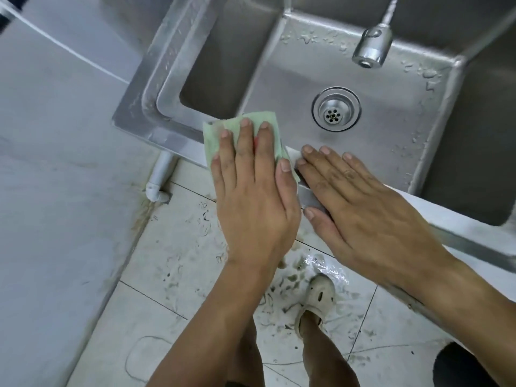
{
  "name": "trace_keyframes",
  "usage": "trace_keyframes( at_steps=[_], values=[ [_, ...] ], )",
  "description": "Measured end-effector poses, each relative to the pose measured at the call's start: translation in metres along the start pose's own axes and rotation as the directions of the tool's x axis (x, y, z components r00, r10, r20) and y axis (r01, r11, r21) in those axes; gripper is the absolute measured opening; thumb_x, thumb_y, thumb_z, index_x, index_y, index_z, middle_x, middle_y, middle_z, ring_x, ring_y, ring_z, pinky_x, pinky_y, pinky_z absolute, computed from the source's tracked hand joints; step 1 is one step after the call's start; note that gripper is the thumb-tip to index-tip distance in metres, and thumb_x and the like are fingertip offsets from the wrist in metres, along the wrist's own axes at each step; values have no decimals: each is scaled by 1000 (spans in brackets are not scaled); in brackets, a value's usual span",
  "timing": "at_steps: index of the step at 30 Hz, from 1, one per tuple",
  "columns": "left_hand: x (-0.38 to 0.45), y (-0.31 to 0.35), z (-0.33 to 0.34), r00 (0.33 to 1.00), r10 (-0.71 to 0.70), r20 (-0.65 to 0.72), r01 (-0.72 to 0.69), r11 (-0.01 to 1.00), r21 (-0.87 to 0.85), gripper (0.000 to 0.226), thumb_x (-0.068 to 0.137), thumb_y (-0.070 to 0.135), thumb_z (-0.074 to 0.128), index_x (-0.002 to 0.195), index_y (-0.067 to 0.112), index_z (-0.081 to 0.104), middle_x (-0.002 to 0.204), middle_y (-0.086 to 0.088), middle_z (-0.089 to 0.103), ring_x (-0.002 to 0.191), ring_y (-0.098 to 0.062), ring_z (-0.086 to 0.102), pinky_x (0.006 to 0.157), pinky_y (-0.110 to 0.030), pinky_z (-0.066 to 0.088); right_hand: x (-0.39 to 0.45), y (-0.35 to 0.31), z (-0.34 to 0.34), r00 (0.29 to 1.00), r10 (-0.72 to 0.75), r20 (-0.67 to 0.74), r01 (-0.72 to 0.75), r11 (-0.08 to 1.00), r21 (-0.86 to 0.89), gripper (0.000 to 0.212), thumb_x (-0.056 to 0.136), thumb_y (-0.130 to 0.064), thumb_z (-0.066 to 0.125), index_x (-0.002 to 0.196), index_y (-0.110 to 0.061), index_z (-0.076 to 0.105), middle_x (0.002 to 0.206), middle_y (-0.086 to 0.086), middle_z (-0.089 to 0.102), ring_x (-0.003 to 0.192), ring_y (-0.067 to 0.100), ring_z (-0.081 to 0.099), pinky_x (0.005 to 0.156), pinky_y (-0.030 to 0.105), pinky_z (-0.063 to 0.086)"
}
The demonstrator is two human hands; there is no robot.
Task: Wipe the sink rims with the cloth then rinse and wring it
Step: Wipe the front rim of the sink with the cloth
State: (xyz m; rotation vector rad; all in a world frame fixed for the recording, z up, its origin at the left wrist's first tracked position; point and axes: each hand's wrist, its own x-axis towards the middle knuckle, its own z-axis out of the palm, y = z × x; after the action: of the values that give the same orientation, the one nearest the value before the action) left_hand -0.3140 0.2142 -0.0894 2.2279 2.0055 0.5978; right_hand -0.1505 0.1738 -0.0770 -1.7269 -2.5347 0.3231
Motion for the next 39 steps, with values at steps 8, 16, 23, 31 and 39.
trace_keyframes(
  at_steps=[8,16,23,31,39],
  values=[
    [34,-79,-12,937,349,9,-349,937,-35,50,106,30,31,148,13,54,156,-7,49,152,-30,34,120,-51,30,21,3,-3,998,-62,18,61,997,47,62,109,-42,18,164,-12,15,173,4,9,160,15,4,130,40,8],
    [29,-79,-9,964,259,-57,-263,962,-72,49,106,28,31,146,13,56,155,-5,51,151,-31,34,122,-51,26,57,-13,3,991,-131,-11,131,991,1,63,110,-43,15,164,-11,19,172,4,12,160,17,9,130,39,7],
    [58,-97,-16,990,97,-102,-101,994,-37,49,107,30,30,143,15,59,151,-5,55,148,-31,38,122,-50,26,62,-28,4,996,-85,-42,84,996,-3,62,110,-40,15,162,-7,22,171,10,17,159,21,15,130,39,11],
    [72,-147,-26,877,477,60,-479,877,25,56,107,34,24,144,7,57,151,-11,54,145,-32,44,122,-46,30,70,-33,4,994,-96,-43,94,995,-35,65,111,-45,12,162,-6,23,171,10,18,159,23,17,130,41,14],
    [57,-136,-21,970,233,-63,-236,971,-44,50,105,25,30,144,7,56,152,-10,52,149,-32,37,119,-56,29,98,-48,5,990,-135,-35,134,991,-19,64,110,-43,11,163,-6,19,171,11,14,159,22,12,130,39,9]
  ],
)
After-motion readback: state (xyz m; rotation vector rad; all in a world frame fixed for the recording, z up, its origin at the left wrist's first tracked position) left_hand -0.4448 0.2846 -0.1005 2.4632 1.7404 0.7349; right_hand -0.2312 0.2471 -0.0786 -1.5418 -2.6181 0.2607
